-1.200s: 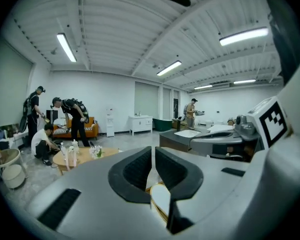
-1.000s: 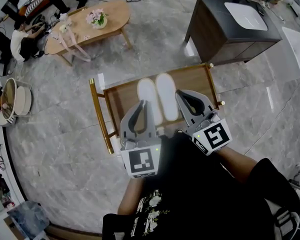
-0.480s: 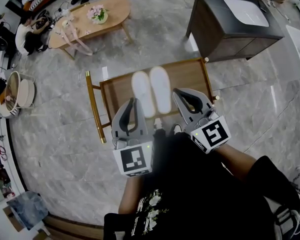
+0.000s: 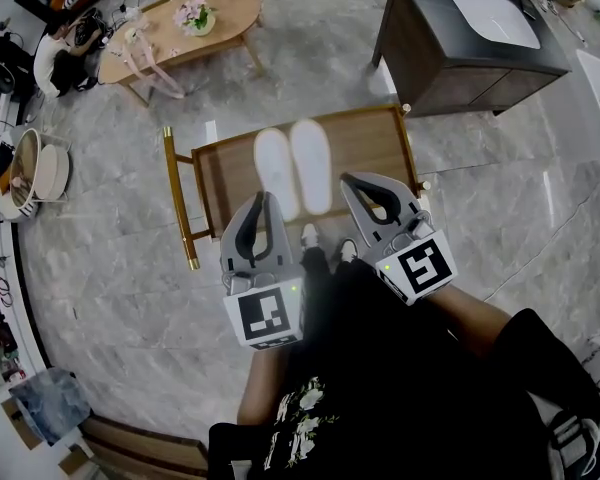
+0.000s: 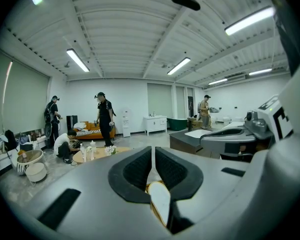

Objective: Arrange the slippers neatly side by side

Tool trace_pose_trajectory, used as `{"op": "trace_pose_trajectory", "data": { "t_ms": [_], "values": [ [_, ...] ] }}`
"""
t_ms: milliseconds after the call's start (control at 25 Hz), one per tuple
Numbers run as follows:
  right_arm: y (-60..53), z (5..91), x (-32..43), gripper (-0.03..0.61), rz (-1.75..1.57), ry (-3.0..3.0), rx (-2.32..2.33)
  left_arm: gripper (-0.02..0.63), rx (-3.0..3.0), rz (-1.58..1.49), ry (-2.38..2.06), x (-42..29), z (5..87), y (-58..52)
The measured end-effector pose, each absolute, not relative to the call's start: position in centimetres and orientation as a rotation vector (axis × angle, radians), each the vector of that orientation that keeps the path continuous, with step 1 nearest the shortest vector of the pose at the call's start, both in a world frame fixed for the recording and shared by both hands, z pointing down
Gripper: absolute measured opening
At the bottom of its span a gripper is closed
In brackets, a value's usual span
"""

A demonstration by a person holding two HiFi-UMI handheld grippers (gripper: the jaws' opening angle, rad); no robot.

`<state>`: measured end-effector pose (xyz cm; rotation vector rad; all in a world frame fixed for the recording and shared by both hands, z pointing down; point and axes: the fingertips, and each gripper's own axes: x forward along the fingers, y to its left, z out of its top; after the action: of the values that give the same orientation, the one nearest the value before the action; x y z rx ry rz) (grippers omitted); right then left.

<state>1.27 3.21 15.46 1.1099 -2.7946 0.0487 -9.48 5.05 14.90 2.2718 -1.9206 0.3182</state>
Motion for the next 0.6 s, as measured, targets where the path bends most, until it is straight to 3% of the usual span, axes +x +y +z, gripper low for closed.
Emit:
{"op": "trace_pose_trajectory", "data": {
  "t_ms": [600],
  "values": [
    [4.2,15.5,2.9,-0.002,0.036,-2.812,1.105,0.023,2.272,0.329,-1.949,-7.6,15.0,6.2]
  ]
}}
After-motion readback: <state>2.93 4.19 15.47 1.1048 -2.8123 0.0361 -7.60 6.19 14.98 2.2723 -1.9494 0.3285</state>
